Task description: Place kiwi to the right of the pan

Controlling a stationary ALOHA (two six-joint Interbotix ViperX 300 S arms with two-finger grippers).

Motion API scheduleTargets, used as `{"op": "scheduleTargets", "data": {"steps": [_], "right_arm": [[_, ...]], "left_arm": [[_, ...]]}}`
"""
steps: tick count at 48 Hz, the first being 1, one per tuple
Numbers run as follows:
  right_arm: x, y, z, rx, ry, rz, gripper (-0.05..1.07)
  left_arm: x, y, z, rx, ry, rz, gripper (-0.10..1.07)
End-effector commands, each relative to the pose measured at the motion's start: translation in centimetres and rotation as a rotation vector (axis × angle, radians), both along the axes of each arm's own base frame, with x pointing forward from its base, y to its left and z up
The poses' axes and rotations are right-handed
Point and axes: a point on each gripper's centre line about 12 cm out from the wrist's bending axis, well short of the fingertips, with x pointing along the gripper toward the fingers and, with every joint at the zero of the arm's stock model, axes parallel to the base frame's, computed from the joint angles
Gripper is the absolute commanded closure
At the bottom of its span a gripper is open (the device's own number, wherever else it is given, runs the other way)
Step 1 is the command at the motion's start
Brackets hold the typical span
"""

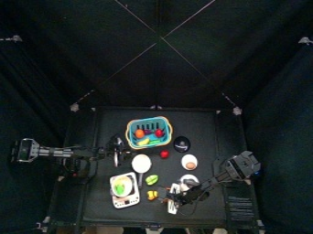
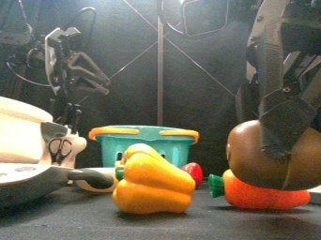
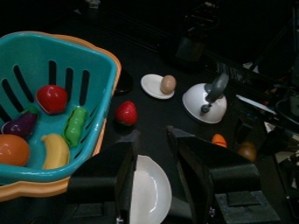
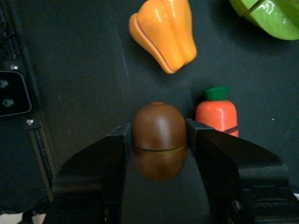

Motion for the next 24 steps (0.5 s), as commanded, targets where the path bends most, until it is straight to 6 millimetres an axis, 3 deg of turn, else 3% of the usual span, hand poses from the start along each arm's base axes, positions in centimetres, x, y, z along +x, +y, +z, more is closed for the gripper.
{"op": "scheduleTargets", "data": {"steps": [1, 9, 16, 24], "right_arm": [[0.9, -0.8, 4.0, 0.005, -0.109, 0.008, 0.31], [1.7, -5.4, 6.8, 0.007, -0.15, -0.125, 0.31], [1.7, -9.0, 6.8, 0.057, -0.105, -0.277, 0.31], [1.9, -11.8, 6.6, 0.128, -0.102, -0.448, 0.31]], "left_arm": [[0.5, 0.1, 1.1, 0.009, -0.033, 0.001, 0.24], [0.6, -0.2, 1.2, 0.006, -0.038, -0.011, 0.24], [0.6, -0.5, 1.2, 0.009, -0.039, -0.021, 0.24], [0.6, -0.5, 1.1, 0.015, -0.036, -0.025, 0.24]]}}
